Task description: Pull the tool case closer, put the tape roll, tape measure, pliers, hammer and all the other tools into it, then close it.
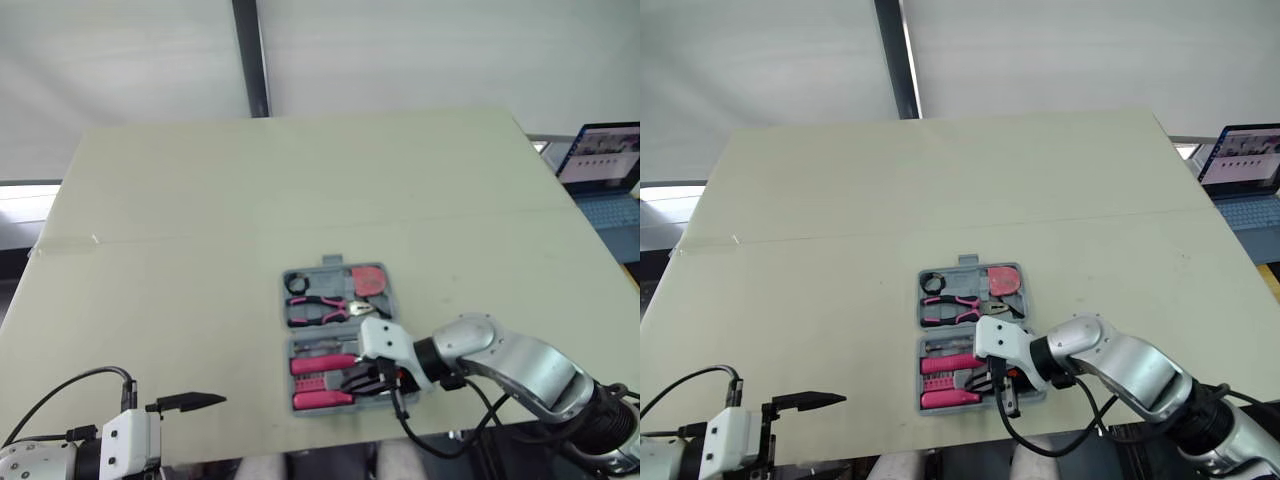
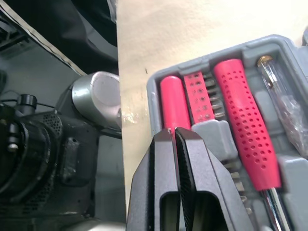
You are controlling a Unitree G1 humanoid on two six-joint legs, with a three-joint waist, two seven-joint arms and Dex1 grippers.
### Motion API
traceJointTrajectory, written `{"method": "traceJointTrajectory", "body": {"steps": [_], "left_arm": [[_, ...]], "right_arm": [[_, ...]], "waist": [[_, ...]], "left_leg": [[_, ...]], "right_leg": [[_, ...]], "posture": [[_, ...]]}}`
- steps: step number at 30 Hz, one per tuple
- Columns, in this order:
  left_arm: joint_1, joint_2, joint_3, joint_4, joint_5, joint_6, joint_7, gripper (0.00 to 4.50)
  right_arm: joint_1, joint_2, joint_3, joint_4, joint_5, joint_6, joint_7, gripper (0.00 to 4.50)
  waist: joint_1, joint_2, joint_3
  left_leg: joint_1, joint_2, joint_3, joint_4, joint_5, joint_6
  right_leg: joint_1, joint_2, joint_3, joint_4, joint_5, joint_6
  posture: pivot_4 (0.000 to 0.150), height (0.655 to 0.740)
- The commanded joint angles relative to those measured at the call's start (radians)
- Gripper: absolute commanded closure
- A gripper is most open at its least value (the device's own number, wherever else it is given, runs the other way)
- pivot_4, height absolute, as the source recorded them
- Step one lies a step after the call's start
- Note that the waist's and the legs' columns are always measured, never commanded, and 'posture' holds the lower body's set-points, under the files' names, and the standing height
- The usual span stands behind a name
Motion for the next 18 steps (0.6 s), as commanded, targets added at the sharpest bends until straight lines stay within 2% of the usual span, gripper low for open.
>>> {"method": "traceJointTrajectory", "body": {"steps": [1, 18], "left_arm": [[0.002, -0.003, -0.006, -0.004, 0.004, -0.008, 0.004, 0.00], [0.022, -0.003, -0.019, -0.023, 0.011, -0.004, 0.021, 0.00]], "right_arm": [[0.026, 0.019, -0.003, 0.011, -0.030, -0.056, 0.028, 4.40], [0.104, 0.084, 0.007, 0.106, -0.147, -0.117, 0.042, 4.40]], "waist": [[0.000, -0.001, 0.000], [0.002, -0.001, 0.000]], "left_leg": [[0.000, 0.000, 0.000, 0.000, 0.000, 0.000], [0.000, 0.000, 0.000, 0.001, 0.000, 0.000]], "right_leg": [[0.000, 0.000, 0.000, 0.000, 0.000, 0.000], [0.001, 0.000, 0.000, 0.000, 0.000, 0.000]], "posture": [[0.150, 0.7400], [0.150, 0.7400]]}}
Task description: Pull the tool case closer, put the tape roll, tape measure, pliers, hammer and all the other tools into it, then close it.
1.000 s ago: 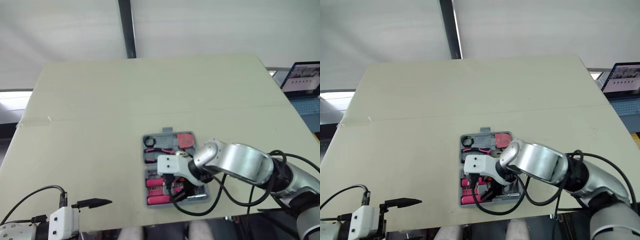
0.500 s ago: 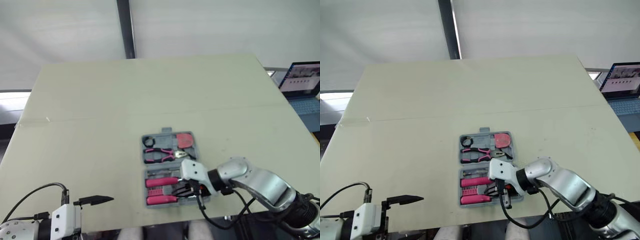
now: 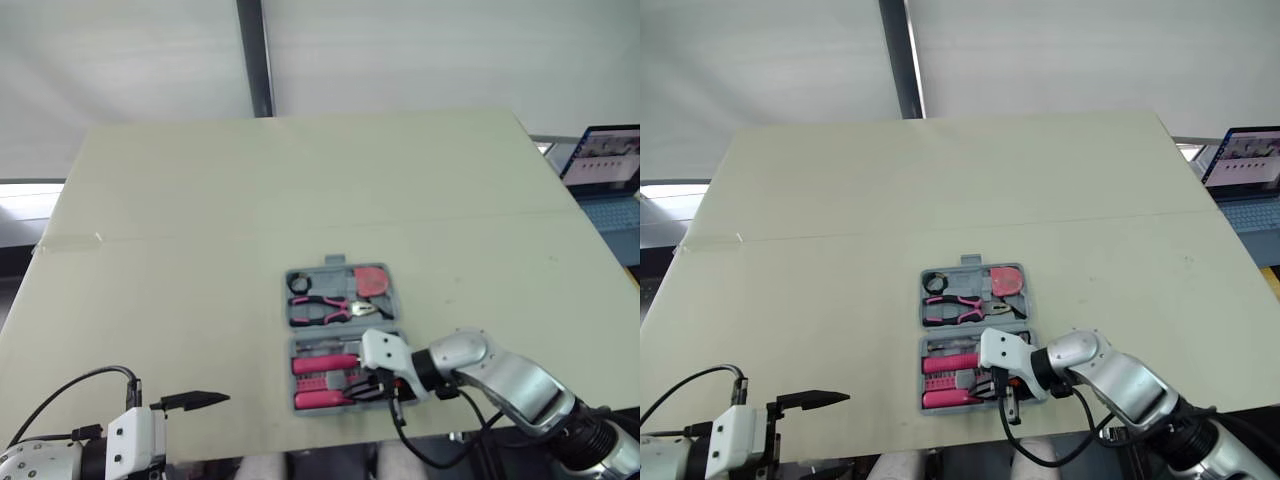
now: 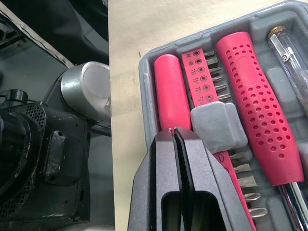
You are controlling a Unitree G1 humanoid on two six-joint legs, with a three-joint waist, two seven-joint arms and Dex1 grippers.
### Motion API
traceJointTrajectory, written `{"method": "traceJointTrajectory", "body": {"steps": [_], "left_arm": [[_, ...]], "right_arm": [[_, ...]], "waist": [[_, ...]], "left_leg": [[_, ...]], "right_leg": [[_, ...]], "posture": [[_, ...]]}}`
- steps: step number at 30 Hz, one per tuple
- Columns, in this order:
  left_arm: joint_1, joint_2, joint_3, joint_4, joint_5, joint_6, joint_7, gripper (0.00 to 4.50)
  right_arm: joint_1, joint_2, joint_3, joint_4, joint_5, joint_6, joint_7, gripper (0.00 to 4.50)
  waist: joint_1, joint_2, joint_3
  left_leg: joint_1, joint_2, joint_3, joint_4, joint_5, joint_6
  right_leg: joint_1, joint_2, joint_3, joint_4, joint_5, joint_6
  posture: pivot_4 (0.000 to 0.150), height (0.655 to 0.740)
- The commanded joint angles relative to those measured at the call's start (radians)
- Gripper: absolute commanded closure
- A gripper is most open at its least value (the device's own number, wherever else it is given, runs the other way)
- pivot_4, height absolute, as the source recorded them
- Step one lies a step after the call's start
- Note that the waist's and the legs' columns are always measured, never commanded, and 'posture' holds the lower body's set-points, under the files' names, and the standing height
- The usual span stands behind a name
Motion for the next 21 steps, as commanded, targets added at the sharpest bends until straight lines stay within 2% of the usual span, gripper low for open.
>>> {"method": "traceJointTrajectory", "body": {"steps": [1, 21], "left_arm": [[0.023, -0.003, 0.000, -0.018, 0.009, -0.013, -0.001, 0.00], [0.039, 0.007, 0.031, -0.006, 0.002, -0.022, -0.018, 0.00]], "right_arm": [[0.010, 0.011, 0.006, 0.011, -0.025, -0.008, 0.012, 4.40], [0.037, 0.048, 0.027, 0.051, -0.073, 0.017, 0.013, 4.40]], "waist": [[0.000, 0.000, 0.000], [0.000, -0.001, -0.001]], "left_leg": [[0.000, 0.000, 0.000, 0.000, 0.000, 0.000], [0.001, 0.000, 0.000, 0.000, 0.000, 0.000]], "right_leg": [[0.000, 0.000, 0.000, 0.000, 0.000, 0.000], [0.001, 0.000, 0.000, 0.000, 0.000, 0.000]], "posture": [[0.150, 0.7400], [0.150, 0.7400]]}}
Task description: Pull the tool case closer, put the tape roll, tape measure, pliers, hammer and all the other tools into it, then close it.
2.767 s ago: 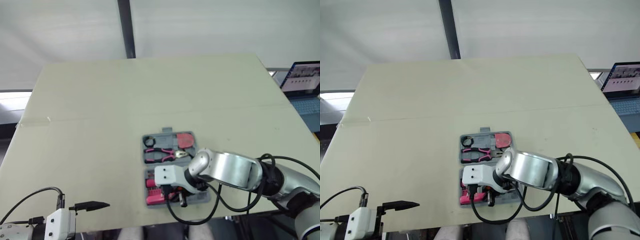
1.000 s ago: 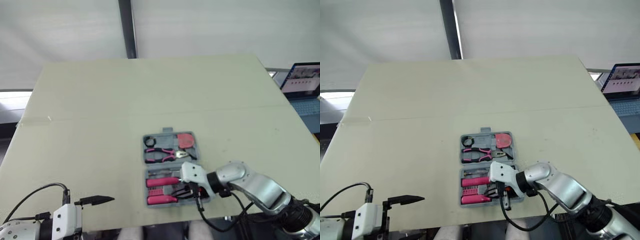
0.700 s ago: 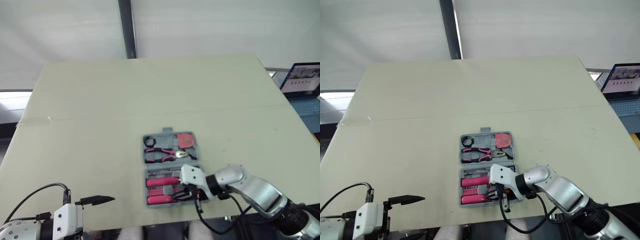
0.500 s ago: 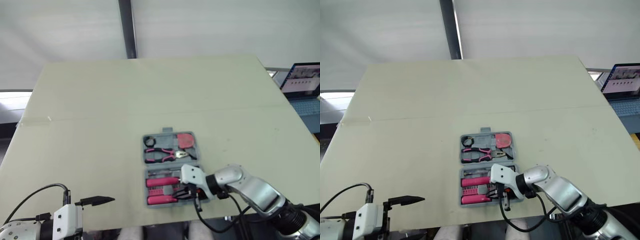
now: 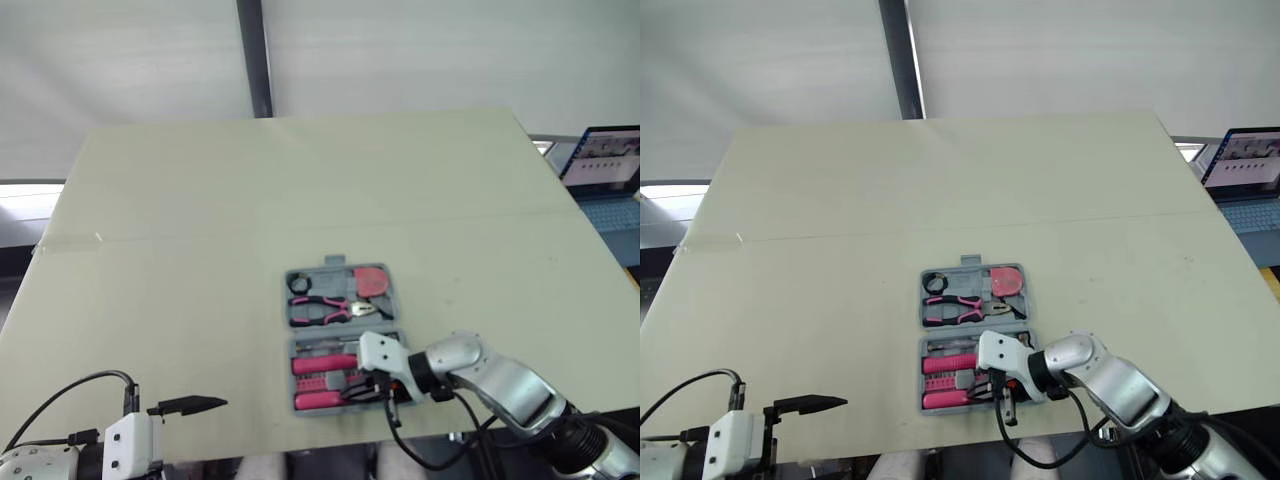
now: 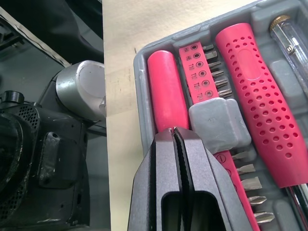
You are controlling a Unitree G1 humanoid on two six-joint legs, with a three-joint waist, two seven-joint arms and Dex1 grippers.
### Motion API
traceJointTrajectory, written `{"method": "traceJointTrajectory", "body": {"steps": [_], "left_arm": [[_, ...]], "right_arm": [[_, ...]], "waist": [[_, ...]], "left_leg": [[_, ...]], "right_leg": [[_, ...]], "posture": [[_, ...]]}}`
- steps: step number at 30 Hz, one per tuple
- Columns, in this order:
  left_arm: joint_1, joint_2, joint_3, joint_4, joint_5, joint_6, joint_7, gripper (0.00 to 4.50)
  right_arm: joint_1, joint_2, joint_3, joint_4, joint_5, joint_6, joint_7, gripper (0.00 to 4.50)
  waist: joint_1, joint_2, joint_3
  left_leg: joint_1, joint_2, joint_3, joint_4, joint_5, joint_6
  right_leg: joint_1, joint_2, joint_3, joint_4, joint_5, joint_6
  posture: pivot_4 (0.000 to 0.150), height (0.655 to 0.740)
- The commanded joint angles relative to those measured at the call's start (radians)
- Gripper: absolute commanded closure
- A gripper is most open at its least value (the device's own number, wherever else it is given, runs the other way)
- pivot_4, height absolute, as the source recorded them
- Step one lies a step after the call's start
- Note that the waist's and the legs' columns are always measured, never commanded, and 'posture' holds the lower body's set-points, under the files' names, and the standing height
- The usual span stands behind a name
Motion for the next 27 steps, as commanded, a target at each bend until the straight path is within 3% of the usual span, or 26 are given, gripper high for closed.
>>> {"method": "traceJointTrajectory", "body": {"steps": [1, 27], "left_arm": [[0.013, 0.005, 0.016, -0.008, -0.003, -0.005, -0.007, 0.00], [0.052, -0.006, 0.038, -0.002, -0.002, -0.029, -0.020, 0.00]], "right_arm": [[0.021, 0.003, 0.028, 0.022, -0.022, 0.017, 0.005, 4.40], [0.056, -0.003, 0.073, 0.089, -0.052, 0.067, 0.004, 4.40]], "waist": [[0.000, 0.000, 0.000], [0.000, -0.006, -0.004]], "left_leg": [[0.000, 0.000, 0.000, 0.000, 0.000, 0.000], [0.003, 0.000, 0.000, -0.001, 0.000, 0.000]], "right_leg": [[0.000, 0.000, 0.000, 0.000, 0.000, 0.000], [0.002, 0.000, 0.000, 0.000, 0.000, 0.000]], "posture": [[0.150, 0.7400], [0.150, 0.7400]]}}
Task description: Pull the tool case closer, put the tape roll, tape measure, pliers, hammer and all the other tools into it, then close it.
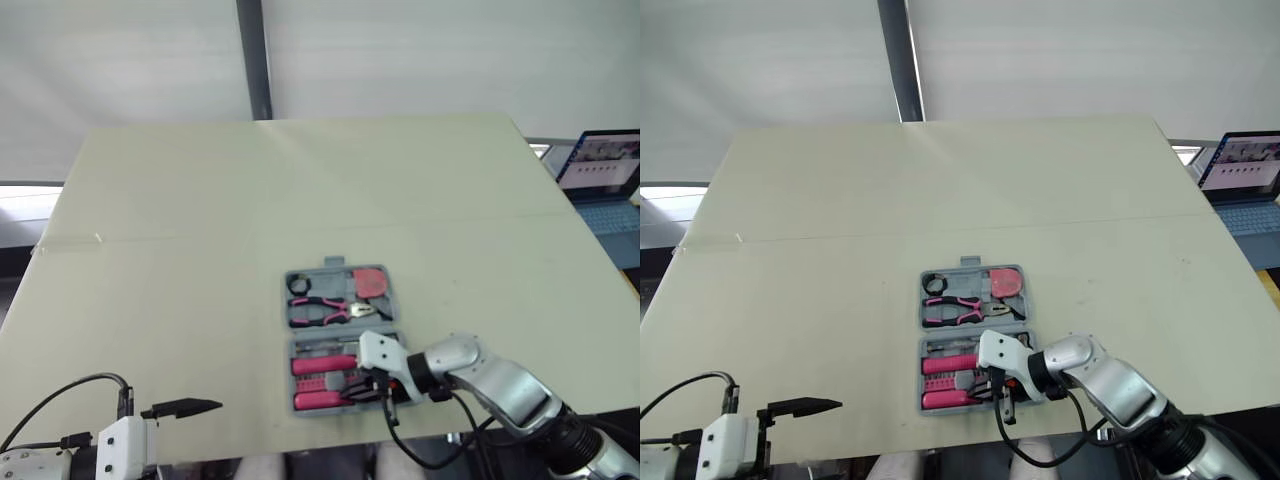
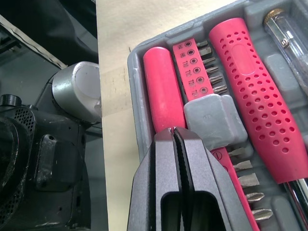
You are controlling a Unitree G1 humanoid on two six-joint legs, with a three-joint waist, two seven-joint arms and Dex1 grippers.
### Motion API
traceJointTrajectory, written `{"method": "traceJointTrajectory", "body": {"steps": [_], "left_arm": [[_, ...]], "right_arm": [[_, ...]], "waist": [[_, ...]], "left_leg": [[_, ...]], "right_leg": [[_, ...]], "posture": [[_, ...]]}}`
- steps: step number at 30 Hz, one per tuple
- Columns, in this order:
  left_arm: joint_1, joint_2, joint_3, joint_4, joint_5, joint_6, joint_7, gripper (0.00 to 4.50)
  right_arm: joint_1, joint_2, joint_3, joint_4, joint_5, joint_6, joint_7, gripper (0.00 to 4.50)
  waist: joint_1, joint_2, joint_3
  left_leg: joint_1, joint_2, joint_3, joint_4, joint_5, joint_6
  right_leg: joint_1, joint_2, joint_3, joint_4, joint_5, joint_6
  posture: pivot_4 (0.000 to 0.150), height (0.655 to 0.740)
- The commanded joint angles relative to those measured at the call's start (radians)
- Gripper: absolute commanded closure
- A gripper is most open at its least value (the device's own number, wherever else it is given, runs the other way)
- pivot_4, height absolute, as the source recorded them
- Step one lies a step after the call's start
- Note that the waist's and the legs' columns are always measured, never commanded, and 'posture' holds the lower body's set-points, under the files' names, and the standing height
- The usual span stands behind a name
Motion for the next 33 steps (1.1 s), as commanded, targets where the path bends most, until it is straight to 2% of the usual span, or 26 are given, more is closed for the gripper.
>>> {"method": "traceJointTrajectory", "body": {"steps": [1, 8, 12, 15, 18, 22, 25, 32, 33], "left_arm": [[0.021, -0.005, 0.016, -0.008, -0.002, -0.014, -0.006, 0.00], [0.012, -0.006, 0.010, -0.017, -0.017, 0.017, 0.014, 0.00], [-0.044, -0.020, -0.005, -0.007, -0.031, 0.077, 0.073, 0.00], [-0.121, -0.035, -0.052, -0.006, -0.035, 0.139, 0.120, 0.00], [-0.175, -0.053, -0.079, 0.011, -0.052, 0.206, 0.158, 0.00], [-0.254, -0.067, -0.122, 0.089, 0.002, 0.218, 0.195, 0.00], [-0.277, -0.089, -0.120, 0.124, -0.001, 0.204, 0.211, 0.00], [-0.236, -0.085, -0.070, 0.175, 0.005, 0.176, 0.211, 0.00], [-0.230, -0.086, -0.064, 0.178, 0.005, 0.173, 0.213, 0.00]], "right_arm": [[0.035, -0.016, 0.069, 0.055, -0.048, 0.062, 0.003, 4.40], [0.018, 0.010, -0.013, 0.011, 0.013, 0.088, -0.014, 4.40], [-0.032, 0.013, -0.156, -0.077, 0.122, 0.207, -0.031, 4.40], [-0.049, -0.049, -0.297, -0.158, 0.198, 0.295, -0.035, 4.40], [-0.011, -0.107, -0.389, -0.206, 0.244, 0.329, -0.038, 4.40], [0.100, -0.152, -0.502, -0.163, 0.225, 0.268, -0.057, 4.40], [0.199, -0.195, -0.624, -0.125, 0.230, 0.256, -0.060, 3.63], [0.416, -0.253, -0.821, -0.122, 0.236, 0.202, -0.040, 0.11], [0.436, -0.255, -0.837, -0.118, 0.238, 0.194, -0.035, 0.05]], "waist": [[0.000, 0.000, 0.000], [0.000, -0.001, -0.001], [0.003, 0.002, 0.001], [0.009, 0.005, 0.003], [0.022, 0.004, 0.002], [0.024, 0.003, 0.002], [0.026, 0.003, 0.002], [0.024, 0.003, 0.002], [0.024, 0.003, 0.002]], "left_leg": [[0.000, 0.000, 0.000, 0.000, 0.000, 0.000], [0.000, 0.000, 0.000, 0.000, 0.000, 0.000], [0.000, 0.000, 0.000, 0.000, 0.000, 0.000], [-0.002, 0.000, 0.000, 0.002, 0.000, 0.000], [-0.002, 0.000, -0.001, 0.001, 0.000, 0.000], [-0.002, 0.000, 0.000, 0.001, 0.000, 0.000], [-0.002, -0.001, 0.001, 0.002, 0.000, 0.000], [-0.001, 0.000, 0.001, 0.002, 0.000, 0.000], [-0.001, 0.000, 0.002, 0.002, 0.000, 0.000]], "right_leg": [[0.000, 0.000, 0.000, 0.000, 0.000, 0.000], [0.000, 0.000, 0.000, 0.000, 0.000, 0.000], [0.000, 0.000, 0.000, 0.000, 0.000, 0.000], [-0.001, 0.000, 0.000, 0.001, 0.000, 0.000], [-0.002, 0.000, 0.000, 0.000, 0.000, 0.000], [-0.001, 0.000, -0.001, 0.001, 0.000, 0.000], [-0.001, 0.000, 0.000, 0.001, 0.000, 0.001], [-0.001, 0.000, 0.000, 0.001, 0.000, 0.001], [-0.001, 0.000, 0.000, 0.001, 0.000, 0.001]], "posture": [[0.150, 0.7400], [0.150, 0.7400], [0.150, 0.7400], [0.150, 0.7400], [0.150, 0.7400], [0.150, 0.7400], [0.150, 0.7400], [0.150, 0.7400], [0.150, 0.7400]]}}
